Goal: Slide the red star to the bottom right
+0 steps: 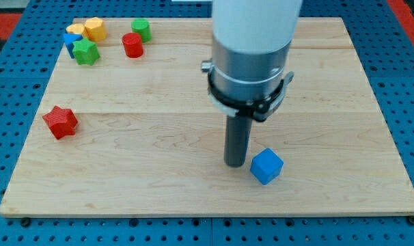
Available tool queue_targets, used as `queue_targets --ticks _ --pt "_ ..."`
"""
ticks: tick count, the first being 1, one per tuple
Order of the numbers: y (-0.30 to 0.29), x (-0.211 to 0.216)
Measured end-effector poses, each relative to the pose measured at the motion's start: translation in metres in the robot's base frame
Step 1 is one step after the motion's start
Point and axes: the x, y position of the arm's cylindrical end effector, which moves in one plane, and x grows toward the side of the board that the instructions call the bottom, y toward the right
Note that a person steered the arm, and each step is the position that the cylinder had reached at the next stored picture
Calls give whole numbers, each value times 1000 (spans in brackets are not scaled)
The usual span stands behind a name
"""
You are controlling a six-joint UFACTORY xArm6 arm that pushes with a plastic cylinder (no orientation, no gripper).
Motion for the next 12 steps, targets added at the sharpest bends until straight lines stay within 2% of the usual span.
queue_targets --ticks 1,2,3,5,7,8,9,10,11,12 --pt "29 26" --pt "54 1" --pt "57 4" --pt "-99 -3" --pt "-252 15" --pt "-287 -16" --pt "-296 -54" --pt "-256 -73" --pt "-252 -92" --pt "-304 -85"
